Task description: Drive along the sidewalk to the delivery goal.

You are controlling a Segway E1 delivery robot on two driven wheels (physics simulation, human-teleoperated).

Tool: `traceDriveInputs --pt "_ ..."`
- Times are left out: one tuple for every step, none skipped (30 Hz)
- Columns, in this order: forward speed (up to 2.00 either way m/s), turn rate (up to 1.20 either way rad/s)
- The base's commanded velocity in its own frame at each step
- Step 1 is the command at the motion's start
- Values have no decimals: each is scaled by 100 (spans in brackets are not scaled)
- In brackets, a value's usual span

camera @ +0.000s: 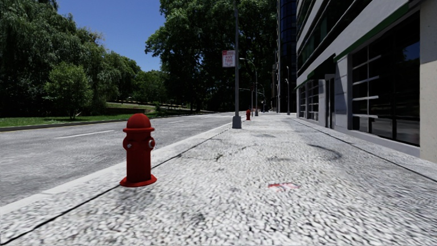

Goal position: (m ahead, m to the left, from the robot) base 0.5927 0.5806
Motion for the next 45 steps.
traceDriveInputs --pt "103 0" --pt "103 0" --pt "103 0" --pt "103 0" --pt "103 0" --pt "103 0" --pt "103 0" --pt "103 0" --pt "103 0" --pt "103 0" --pt "103 0" --pt "103 0" --pt "103 0" --pt "103 0" --pt "103 0" --pt "103 0" --pt "103 0" --pt "92 0" --pt "0 0" --pt "0 0" --pt "0 0" --pt "0 0" --pt "0 0" --pt "0 0" --pt "0 0" --pt "0 0" --pt "0 0" --pt "0 0" --pt "0 0" --pt "0 0" --pt "0 0" --pt "0 0" --pt "0 0" --pt "0 0" --pt "0 0" --pt "0 0" --pt "0 0" --pt "0 0" --pt "0 0" --pt "0 0" --pt "0 0" --pt "0 0" --pt "0 0" --pt "0 0" --pt "0 0"
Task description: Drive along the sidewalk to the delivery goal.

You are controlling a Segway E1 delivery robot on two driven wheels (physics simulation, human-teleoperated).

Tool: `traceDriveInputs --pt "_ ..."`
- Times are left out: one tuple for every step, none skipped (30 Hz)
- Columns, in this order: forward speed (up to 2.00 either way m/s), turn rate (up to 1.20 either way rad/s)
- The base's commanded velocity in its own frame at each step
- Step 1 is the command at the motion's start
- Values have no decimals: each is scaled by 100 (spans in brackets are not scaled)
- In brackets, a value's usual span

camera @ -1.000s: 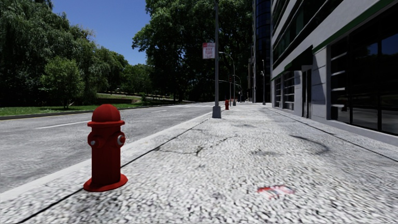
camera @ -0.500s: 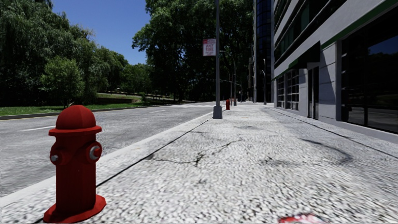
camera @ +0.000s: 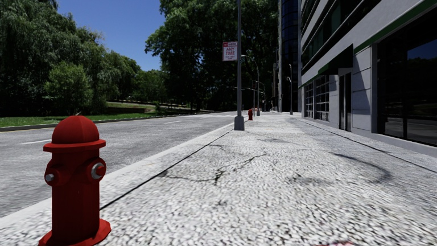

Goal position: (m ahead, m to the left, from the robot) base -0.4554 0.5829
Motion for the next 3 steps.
traceDriveInputs --pt "0 0" --pt "0 0" --pt "0 0"
